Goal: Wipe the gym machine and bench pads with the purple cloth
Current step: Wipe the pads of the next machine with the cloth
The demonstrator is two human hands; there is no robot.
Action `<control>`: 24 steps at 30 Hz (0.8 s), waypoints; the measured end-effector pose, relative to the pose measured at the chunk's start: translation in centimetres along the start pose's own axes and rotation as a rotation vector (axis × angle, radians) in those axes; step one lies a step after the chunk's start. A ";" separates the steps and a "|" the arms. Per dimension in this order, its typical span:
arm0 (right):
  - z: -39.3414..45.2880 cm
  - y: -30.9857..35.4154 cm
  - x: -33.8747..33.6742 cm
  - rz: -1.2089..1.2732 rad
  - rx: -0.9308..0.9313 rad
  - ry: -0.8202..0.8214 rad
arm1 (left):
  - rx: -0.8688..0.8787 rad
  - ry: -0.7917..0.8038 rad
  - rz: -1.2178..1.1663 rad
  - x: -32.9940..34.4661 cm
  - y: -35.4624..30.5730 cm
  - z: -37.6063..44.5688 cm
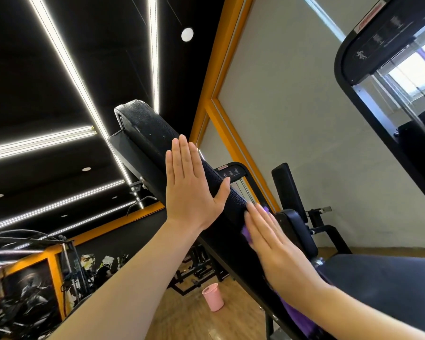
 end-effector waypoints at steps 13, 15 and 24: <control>-13.1 -5.3 -0.8 -0.010 0.157 0.274 | -0.063 0.039 0.007 -0.7 -0.6 0.0; -10.9 -4.3 -1.5 -0.022 0.156 0.238 | -0.019 0.046 -0.010 -0.8 -1.6 -0.5; -7.0 -2.6 -0.8 0.101 0.202 0.185 | 0.037 0.011 -0.117 0.5 -6.1 -4.0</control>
Point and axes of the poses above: each hand's wrist, its own z-axis towards the middle knuckle, its own x-axis out of the palm, y = z × x, the point moved 2 cm from there along z, towards the middle knuckle, and after that the axes turned 10 degrees about x, right-handed, at the moved point
